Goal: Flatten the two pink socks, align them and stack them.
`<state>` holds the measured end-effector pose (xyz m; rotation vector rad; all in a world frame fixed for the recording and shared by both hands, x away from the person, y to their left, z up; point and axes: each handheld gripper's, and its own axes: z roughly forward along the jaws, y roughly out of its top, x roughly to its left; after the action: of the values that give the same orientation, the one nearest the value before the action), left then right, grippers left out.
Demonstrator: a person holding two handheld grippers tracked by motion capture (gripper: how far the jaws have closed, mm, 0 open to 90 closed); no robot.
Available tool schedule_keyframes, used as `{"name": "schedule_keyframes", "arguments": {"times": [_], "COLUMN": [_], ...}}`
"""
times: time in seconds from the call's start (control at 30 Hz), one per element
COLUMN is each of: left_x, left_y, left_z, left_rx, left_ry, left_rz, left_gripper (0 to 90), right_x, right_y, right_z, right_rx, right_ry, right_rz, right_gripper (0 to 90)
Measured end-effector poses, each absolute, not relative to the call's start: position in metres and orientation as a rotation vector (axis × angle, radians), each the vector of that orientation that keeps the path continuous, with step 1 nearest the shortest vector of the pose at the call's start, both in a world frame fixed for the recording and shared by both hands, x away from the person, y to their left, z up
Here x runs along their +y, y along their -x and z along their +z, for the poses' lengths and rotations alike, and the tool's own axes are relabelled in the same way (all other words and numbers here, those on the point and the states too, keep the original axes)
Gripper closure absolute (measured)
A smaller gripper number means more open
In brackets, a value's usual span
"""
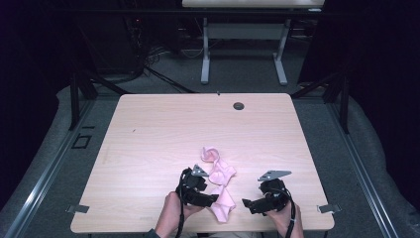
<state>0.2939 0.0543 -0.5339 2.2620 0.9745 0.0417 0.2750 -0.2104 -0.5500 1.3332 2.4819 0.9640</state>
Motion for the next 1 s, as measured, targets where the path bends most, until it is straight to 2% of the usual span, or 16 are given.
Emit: {"name": "schedule_keyframes", "arguments": {"times": [0.17, 0.3, 0.37, 0.73, 0.87, 1.0], "left_x": [0.051, 0.049, 0.048, 0.045, 0.047, 0.051], "left_y": [-0.296, -0.297, -0.297, -0.299, -0.299, -0.299], "left_z": [-0.54, -0.543, -0.544, -0.525, -0.513, -0.505], "left_rx": [0.973, 0.953, 0.954, 0.94, 0.923, 0.907], "left_ry": [-2.279, -2.298, -2.296, -2.22, -2.186, -2.163], "left_rz": [-0.008, -0.012, -0.014, 0.017, 0.014, 0.003], "left_gripper": [63.8, 81.8, 87.2, 89.0, 89.0, 89.0], "right_x": [-0.204, -0.201, -0.2, -0.179, -0.173, -0.172], "right_y": [-0.275, -0.273, -0.272, -0.266, -0.271, -0.278], "right_z": [-0.552, -0.552, -0.553, -0.552, -0.556, -0.562], "right_rx": [2.505, 2.518, 2.529, 2.587, 2.586, 2.568], "right_ry": [-1.32, -1.306, -1.29, -1.22, -1.23, -1.261], "right_rz": [0.964, 0.978, 0.979, 1.057, 1.098, 1.154], "right_gripper": [3.5, 4.3, 4.6, 8.5, 14.6, 32.4]}}
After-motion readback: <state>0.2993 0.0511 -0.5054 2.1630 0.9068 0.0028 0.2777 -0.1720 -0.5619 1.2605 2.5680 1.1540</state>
